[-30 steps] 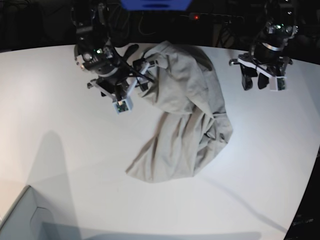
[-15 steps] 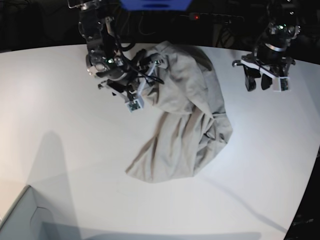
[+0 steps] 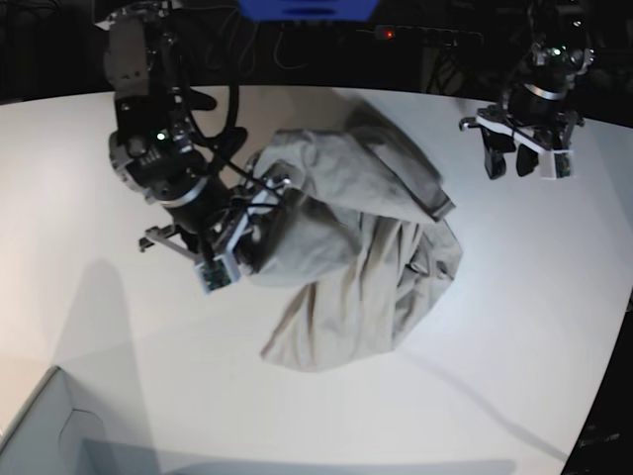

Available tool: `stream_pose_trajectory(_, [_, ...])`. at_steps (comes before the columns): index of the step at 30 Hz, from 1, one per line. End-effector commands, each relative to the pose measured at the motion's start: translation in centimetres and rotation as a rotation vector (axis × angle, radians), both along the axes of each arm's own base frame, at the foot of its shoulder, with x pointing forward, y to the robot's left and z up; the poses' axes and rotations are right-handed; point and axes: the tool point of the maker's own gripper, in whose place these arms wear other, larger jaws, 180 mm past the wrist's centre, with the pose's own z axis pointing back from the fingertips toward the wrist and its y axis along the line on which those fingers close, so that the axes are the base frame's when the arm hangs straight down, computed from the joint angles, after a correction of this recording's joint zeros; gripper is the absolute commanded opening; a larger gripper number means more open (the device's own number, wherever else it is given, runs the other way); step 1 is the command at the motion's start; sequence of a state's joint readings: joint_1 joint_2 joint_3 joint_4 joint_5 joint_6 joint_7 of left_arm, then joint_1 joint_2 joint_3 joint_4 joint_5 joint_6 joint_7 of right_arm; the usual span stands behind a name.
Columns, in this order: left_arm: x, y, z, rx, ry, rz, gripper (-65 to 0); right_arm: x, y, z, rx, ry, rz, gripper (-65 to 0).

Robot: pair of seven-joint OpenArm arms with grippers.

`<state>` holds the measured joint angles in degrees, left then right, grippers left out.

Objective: Layout the t-shirt on the table in an organized manner, then fold the t-shirt properly
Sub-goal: 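Grasp the shirt edges with both grippers and pull them apart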

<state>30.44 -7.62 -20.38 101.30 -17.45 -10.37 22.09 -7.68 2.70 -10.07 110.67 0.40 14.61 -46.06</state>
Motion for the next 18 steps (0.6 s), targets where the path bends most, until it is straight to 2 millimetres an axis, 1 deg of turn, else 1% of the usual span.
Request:
stream_pose_trajectory(1, [0.5,0.2,1.0,0.006,-0.04,-0.001,-37.8,0.7,-1.0,1.6,-0.001,-0.053,-0.022,-65.0])
stream_pose_trajectory(3, [0.4,0.2,1.0,0.006,-0.037,-0.001,-37.8,1.5,-3.3,2.8,-0.008,-0.094,-0.089,-65.0])
stream_pose_trajectory(5, [-0.1,0.2,0.8,0.008,-0.028,0.0,-37.8,2.4,-5.5,3.6,-0.018,-0.12,-0.148,-65.0])
stream_pose_trajectory(8, [-0.2,0.2,0.7,0.005,-0.024,0.001,-37.8,3.5,-7.9,5.1,-0.037,-0.171,-0.182,-65.0])
stream_pose_trajectory(10, [-0.3,0.2,0.7,0.004,-0.026,0.002,-37.8,4.1,-9.6,5.7,-0.033,-0.191,-0.228,-65.0])
stream_pose_trajectory(12, [-0.1,-0.2,0.7,-0.006,-0.033,0.003,-37.7,4.5,-11.8,5.7,-0.001,-0.187,-0.323,-65.0])
stream_pose_trajectory(14, [0.1,-0.8,0.7,-0.029,-0.042,0.016,-34.5,4.5,-13.3,5.0,0.017,-0.171,-0.386,-65.0])
stream_pose_trajectory(15, [0.5,-1.2,0.8,-0.045,-0.053,0.026,-31.7,4.3,-13.8,4.6,0.019,-0.157,-0.403,-65.0])
stream_pose_trajectory(18, [2.2,-2.5,1.2,-0.093,-0.089,0.046,-23.8,3.9,-14.0,3.8,0.015,-0.135,-0.404,-65.0])
